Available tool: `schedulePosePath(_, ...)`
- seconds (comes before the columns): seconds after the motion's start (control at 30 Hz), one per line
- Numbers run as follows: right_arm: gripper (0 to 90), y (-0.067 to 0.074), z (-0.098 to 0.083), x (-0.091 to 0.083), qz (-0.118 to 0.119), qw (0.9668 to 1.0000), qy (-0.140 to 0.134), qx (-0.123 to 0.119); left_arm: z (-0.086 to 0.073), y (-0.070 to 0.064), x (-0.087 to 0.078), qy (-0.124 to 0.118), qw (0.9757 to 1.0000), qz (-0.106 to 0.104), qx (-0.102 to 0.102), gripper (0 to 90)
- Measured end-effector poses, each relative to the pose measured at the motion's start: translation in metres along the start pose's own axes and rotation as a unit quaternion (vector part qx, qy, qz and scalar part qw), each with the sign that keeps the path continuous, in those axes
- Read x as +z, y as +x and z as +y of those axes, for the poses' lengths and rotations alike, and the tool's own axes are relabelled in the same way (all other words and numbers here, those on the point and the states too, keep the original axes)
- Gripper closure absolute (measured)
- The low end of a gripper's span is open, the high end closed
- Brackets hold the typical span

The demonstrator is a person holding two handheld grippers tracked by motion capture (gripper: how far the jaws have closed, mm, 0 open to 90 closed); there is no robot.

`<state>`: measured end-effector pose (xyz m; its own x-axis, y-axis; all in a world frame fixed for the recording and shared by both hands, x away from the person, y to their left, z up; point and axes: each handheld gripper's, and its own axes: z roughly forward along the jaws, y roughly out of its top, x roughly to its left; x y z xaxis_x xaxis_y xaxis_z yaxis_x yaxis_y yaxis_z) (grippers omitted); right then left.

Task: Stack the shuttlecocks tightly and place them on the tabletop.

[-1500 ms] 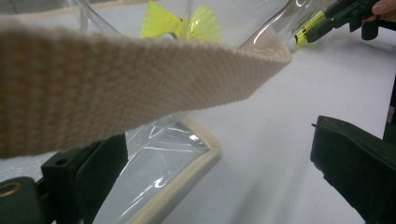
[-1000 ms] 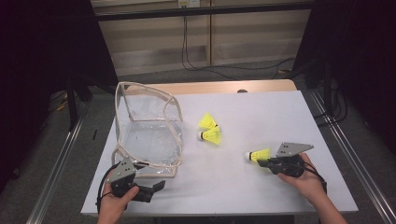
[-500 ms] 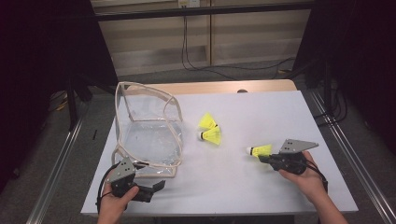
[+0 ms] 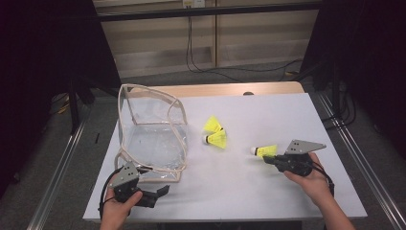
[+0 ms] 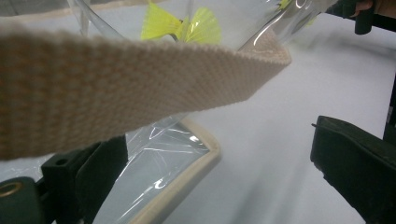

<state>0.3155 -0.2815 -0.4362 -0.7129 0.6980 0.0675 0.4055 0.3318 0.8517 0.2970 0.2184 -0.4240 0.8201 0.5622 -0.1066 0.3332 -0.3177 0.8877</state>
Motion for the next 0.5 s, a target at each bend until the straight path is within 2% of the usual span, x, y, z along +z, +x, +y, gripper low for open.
schedulePosePath(0.5, 88.5, 0.0006, 0.0068, 0.0046, 0.0, 1.0, -0.004, -0.003, 0.0, 0.0002, -0.0004, 0.002, 1.0, 0.0, 0.001, 4.0)
